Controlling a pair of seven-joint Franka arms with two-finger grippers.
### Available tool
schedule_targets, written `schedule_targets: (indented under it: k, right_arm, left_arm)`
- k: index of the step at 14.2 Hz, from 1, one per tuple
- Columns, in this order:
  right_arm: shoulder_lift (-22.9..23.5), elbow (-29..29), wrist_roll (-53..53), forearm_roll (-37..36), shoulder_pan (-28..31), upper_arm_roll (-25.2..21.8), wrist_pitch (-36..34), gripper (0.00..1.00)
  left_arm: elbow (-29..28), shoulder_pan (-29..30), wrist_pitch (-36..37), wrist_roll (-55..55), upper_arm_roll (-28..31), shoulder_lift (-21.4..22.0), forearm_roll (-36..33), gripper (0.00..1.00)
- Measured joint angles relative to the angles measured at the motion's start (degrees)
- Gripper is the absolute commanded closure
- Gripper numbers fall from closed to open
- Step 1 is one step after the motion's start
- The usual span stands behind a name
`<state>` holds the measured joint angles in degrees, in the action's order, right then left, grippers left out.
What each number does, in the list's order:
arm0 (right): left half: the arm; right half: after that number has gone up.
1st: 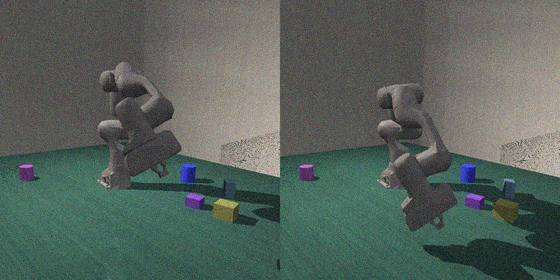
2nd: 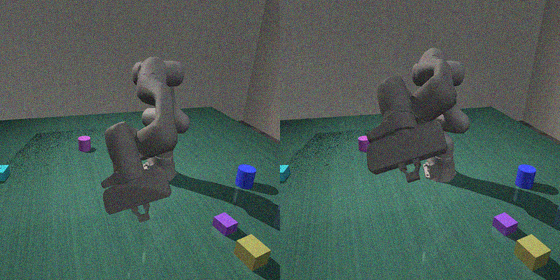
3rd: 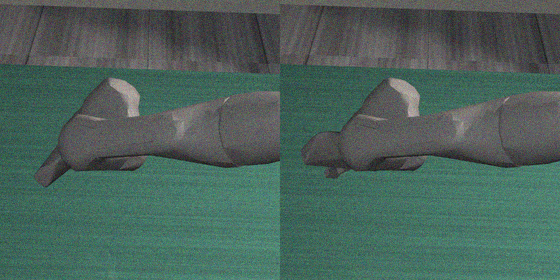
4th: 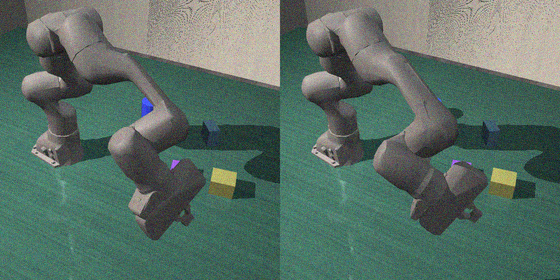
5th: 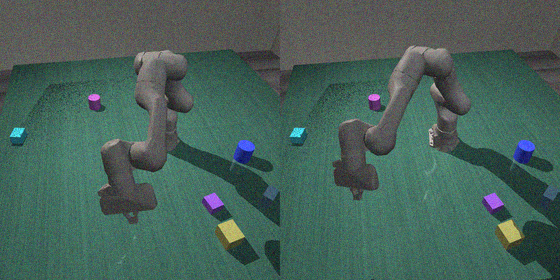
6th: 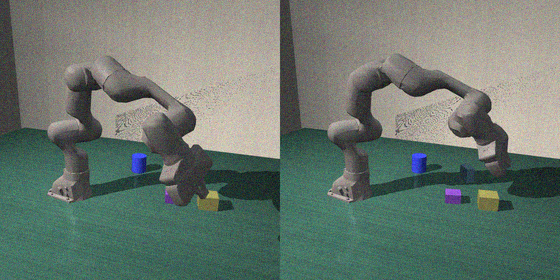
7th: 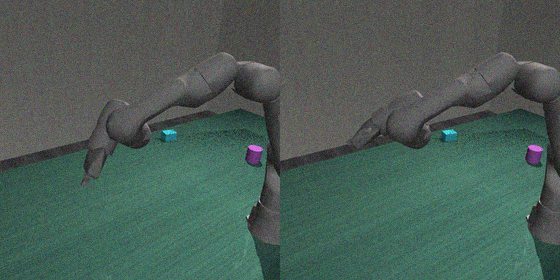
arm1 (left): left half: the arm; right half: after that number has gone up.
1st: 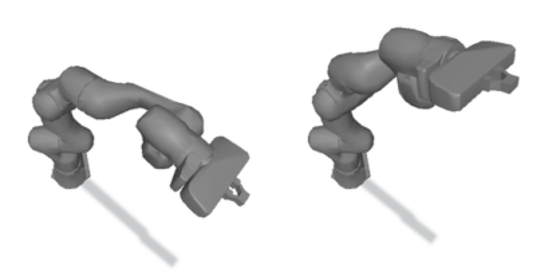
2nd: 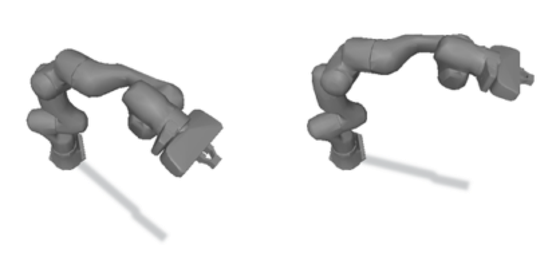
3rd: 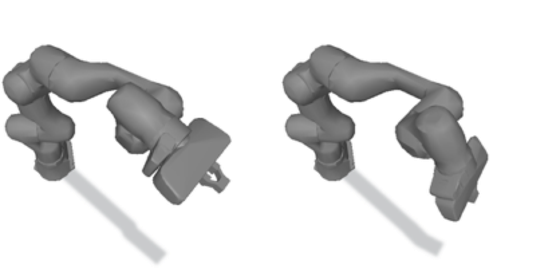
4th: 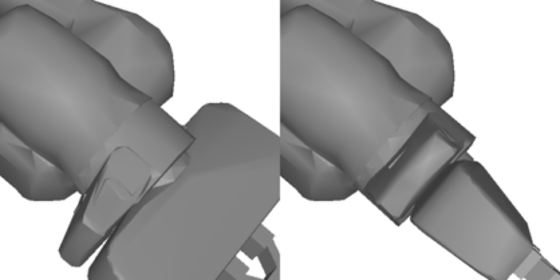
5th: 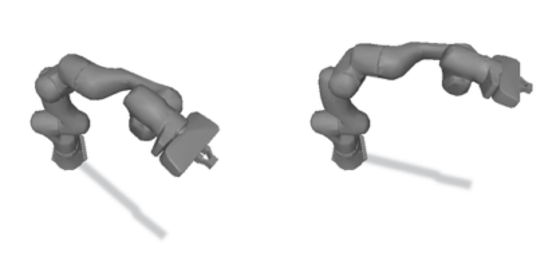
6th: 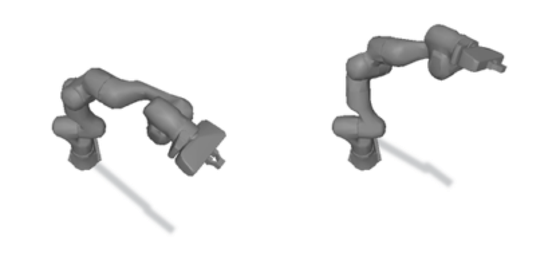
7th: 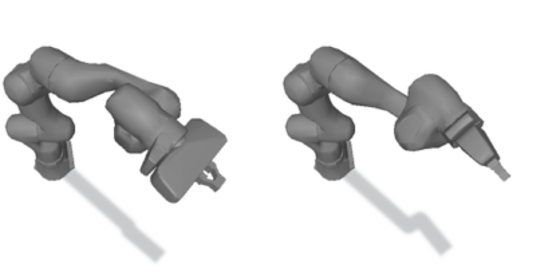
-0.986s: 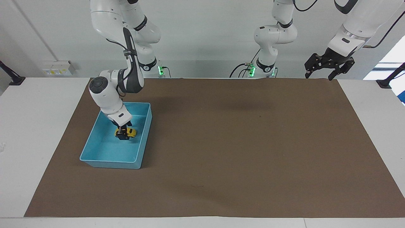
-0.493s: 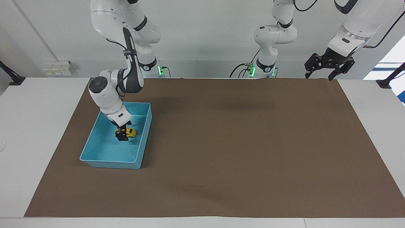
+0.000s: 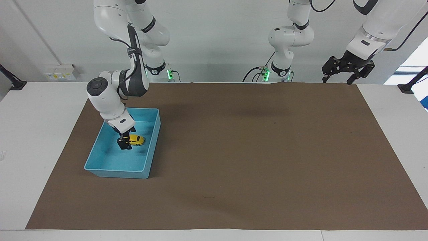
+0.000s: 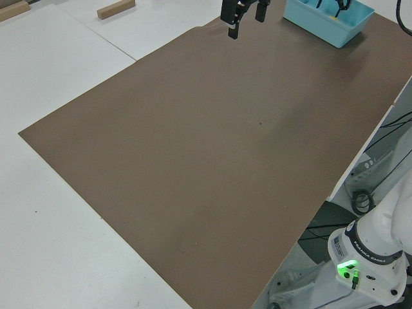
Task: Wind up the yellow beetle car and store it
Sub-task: 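Open the right gripper and lift it away from the car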
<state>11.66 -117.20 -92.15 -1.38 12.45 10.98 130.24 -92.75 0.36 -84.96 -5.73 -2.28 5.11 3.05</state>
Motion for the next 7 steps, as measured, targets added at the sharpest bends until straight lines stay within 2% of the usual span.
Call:
schedule_targets:
  k: [7]
  right_arm:
    - [-0.89,5.39,0.00,0.03,-0.11,0.44,-5.32,0.00]
  left_arm:
    - [0.00,0.00,0.00,0.00,0.00,0.00,0.00,0.00]
